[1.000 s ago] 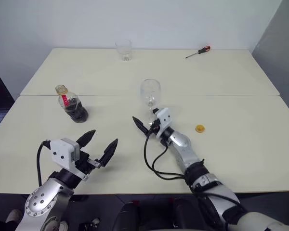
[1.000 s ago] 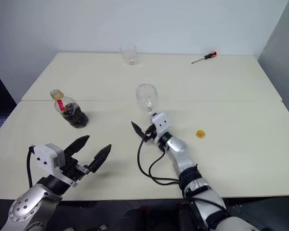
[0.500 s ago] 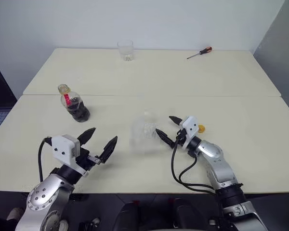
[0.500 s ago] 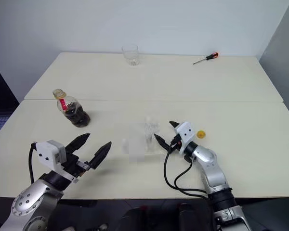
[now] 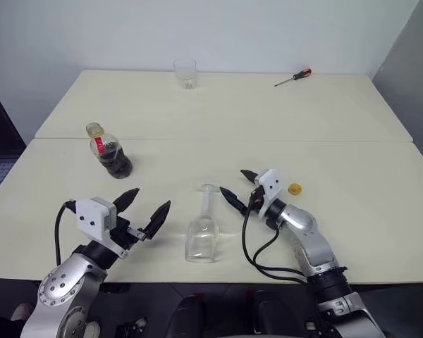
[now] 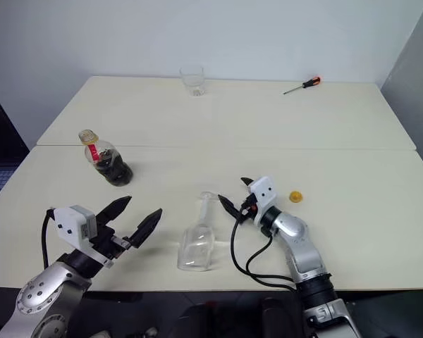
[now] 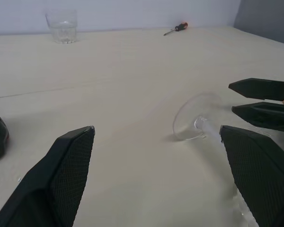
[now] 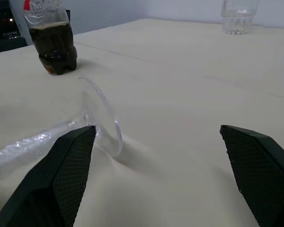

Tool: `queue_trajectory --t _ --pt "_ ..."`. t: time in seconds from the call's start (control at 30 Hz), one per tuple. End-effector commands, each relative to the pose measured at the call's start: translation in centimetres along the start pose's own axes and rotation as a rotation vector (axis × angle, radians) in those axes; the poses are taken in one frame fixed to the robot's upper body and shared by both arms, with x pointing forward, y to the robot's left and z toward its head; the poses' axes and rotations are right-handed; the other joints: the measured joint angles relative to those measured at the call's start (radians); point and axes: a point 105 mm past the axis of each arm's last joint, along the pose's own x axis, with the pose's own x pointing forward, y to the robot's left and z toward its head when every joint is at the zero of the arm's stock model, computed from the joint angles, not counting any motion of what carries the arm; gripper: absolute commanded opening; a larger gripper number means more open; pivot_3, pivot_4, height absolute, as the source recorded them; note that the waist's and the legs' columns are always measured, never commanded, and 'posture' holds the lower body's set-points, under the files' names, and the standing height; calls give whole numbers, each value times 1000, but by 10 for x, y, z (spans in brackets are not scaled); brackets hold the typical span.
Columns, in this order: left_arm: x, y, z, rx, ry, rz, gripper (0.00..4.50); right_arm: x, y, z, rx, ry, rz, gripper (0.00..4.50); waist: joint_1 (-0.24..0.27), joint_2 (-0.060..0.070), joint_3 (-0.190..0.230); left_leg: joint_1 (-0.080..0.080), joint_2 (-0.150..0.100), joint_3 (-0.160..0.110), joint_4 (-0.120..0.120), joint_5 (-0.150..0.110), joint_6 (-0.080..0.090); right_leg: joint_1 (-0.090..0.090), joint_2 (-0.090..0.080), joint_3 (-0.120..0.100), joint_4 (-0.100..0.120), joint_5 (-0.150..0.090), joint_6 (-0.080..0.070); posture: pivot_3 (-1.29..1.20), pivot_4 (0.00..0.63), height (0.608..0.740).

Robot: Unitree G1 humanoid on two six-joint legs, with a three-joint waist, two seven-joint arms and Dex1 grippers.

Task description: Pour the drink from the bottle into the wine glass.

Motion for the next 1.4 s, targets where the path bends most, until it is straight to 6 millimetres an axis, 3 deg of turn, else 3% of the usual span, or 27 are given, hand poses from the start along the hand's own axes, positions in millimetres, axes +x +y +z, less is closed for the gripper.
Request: queue_trajectory --t 0.03,0.27,0.47,0.9,1.07,1.2,1.4 --pt "-1 0 15 35 -32 4 4500 -5 -9 17 -110 -54 9 4480 0 0 0 0 0 0 0 0 0 0 0 0 0 0 0 0 150 740" --pt "8 -3 31 42 -34 7 4500 -24 -11 43 -596 -131 135 4480 1 0 0 0 -1 0 1 0 0 0 0 0 0 0 0 0 150 740" --pt "15 -10 41 34 -38 12 4500 -23 3 47 -785 -213 244 4480 -2 -1 0 1 0 1 0 0 0 1 0 0 0 0 0 0 150 740" --pt "1 -16 36 6 -2 5 4500 -7 35 36 -779 -249 354 4480 0 -2 -1 3 0 0 0 0 0 3 0 0 0 0 0 0 150 740" --pt "-4 -15 32 -1 9 6 4500 -9 50 32 -704 -234 491 4480 0 -2 -1 16 1 -1 -2 0 0 20 0 -1 -9 0 0 0 150 740" --pt "-6 -11 30 0 13 11 4500 -4 40 42 -516 -157 518 4480 1 -2 -1 16 1 -2 -2 0 0 22 0 -2 -10 0 -1 0 150 740" --pt "-9 -9 25 -5 18 18 4500 -8 30 54 -539 -123 573 4480 2 -2 -1 16 0 -4 -2 0 0 22 0 -2 -11 0 -1 0 150 740"
